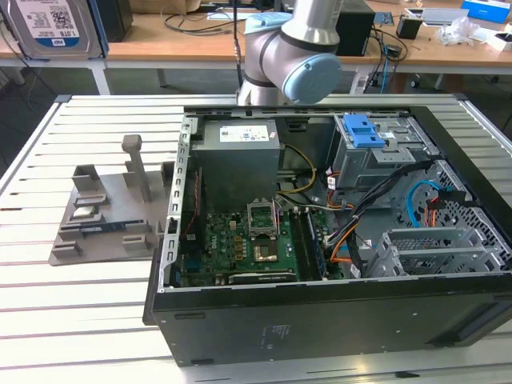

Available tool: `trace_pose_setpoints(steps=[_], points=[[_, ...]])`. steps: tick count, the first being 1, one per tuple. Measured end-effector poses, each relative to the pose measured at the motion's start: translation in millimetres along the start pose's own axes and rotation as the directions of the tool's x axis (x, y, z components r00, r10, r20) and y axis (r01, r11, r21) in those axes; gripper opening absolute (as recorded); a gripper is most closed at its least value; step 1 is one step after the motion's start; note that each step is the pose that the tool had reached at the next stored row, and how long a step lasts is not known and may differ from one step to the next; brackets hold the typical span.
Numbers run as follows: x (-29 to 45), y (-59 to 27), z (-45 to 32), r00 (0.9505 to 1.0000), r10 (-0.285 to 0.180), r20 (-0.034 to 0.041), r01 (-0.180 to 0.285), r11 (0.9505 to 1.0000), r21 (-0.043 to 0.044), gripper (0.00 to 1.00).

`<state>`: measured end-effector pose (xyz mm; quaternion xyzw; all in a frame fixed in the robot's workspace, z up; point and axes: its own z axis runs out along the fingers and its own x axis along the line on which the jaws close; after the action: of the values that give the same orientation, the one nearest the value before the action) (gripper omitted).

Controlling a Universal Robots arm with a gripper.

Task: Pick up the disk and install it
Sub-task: 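Pick up the disk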

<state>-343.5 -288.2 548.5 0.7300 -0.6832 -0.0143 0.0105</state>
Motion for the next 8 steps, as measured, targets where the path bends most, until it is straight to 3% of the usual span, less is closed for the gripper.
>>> trace_pose_setpoints(steps=[4, 5, 8], points=[[3.0, -17.5, -0.5, 1.0000, 0.000, 0.0000, 0.000, 1.0000, -0.0015, 0.37], [4.6, -27.1, -0.6, 1.0000, 0.000, 0.0002, 0.000, 1.0000, -0.0021, 0.37], [6.1, -40.9, -1.0, 1.0000, 0.000, 0.0002, 0.000, 1.0000, -0.0033, 0.37]])
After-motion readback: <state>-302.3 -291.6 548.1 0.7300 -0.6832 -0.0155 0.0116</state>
